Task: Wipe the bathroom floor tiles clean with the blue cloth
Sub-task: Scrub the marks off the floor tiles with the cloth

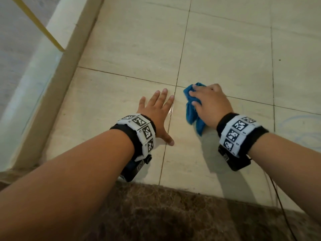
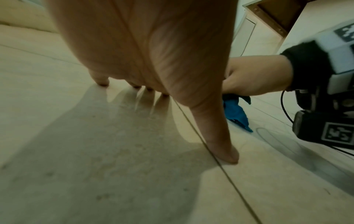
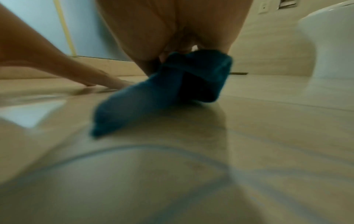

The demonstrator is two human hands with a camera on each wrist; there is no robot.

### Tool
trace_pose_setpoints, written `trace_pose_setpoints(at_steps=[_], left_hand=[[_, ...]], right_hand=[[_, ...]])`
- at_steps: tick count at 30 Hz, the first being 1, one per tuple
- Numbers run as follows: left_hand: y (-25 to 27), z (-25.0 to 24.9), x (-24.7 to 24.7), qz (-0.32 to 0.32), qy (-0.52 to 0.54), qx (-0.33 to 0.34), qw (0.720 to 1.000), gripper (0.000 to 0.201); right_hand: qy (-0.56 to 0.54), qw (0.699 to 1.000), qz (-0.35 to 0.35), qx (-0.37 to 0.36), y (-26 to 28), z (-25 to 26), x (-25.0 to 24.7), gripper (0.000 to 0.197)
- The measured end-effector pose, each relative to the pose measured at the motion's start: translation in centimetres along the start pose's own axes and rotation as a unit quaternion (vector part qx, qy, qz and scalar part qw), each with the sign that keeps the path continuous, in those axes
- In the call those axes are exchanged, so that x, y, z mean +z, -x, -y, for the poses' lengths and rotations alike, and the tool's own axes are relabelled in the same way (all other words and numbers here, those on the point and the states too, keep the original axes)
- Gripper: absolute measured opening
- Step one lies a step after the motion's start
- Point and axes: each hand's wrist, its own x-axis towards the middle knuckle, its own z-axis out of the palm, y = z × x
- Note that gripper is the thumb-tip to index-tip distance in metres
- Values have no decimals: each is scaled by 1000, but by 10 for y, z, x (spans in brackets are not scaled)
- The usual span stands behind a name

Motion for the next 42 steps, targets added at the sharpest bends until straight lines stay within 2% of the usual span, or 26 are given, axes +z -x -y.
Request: trace_pose_setpoints(at_steps=[1,3,5,7,10,11,12,14,15,16,17,20,21,22,26,27,28,31,32,33,34,36,37,38,39,42], left_hand=[[0,0,1,-1,0,0,1000,142],[-1,1,2,-4,-3,-1,1000,142],[-1,2,3,-6,-3,0,1000,142],[-1,2,3,-5,7,1,1000,143],[-1,3,3,-5,14,2,1000,143],[-1,3,3,-6,13,2,1000,143],[-2,3,4,-7,11,2,1000,143],[-2,3,5,-9,7,1,1000,143],[-3,3,5,-10,6,2,1000,143],[-3,3,5,-11,7,3,1000,143],[-2,3,5,-11,9,5,1000,143],[-2,4,5,-11,13,4,1000,143],[-2,4,5,-11,14,4,1000,143],[-2,4,5,-11,12,4,1000,143],[-2,2,4,-8,7,2,1000,142],[-2,2,4,-7,10,2,1000,142],[-2,3,4,-7,13,2,1000,142],[-2,4,5,-8,17,3,1000,143],[-2,4,5,-7,16,4,1000,142],[-2,4,5,-6,14,3,1000,142],[-2,4,5,-7,11,2,1000,142],[-3,3,5,-6,8,1,1000,142],[-3,3,5,-5,9,1,1000,142],[-3,3,5,-5,12,1,1000,142],[-2,3,5,-6,15,2,1000,143],[-1,5,4,-4,23,4,1000,143]], right_hand=[[13,1000,11,-17,2,8,4,44],[25,994,42,-100,13,24,15,49],[8,986,56,-158,16,22,16,51],[-42,991,17,-122,2,1,11,49],[-125,990,-50,47,-12,-18,1,42],[-134,988,-48,67,-10,-15,3,42],[-130,990,-37,45,-5,-8,6,43],[-73,994,12,-77,8,5,11,42],[-61,989,28,-129,8,2,12,41],[-55,986,33,-152,3,-8,8,40],[-58,990,25,-123,-5,-21,2,41],[-83,993,-28,75,-24,-55,-12,42],[-78,992,-36,97,-22,-52,-11,41],[-73,993,-35,85,-17,-43,-8,41],[-36,994,37,-95,9,-6,4,38],[-27,993,42,-105,6,-10,2,37],[-29,995,33,-88,-1,-17,-1,36],[-91,991,-59,73,-18,-37,-8,30],[-93,989,-74,92,-17,-30,-7,29],[-90,990,-72,76,-13,-20,-4,29],[-86,995,-54,25,-6,-8,0,29],[-60,993,30,-101,7,9,6,28],[-52,988,57,-134,9,6,5,28],[-56,990,56,-121,5,-4,2,28],[-74,994,28,-73,-1,-17,-1,28],[-114,983,-87,116,-11,-53,-12,26]])
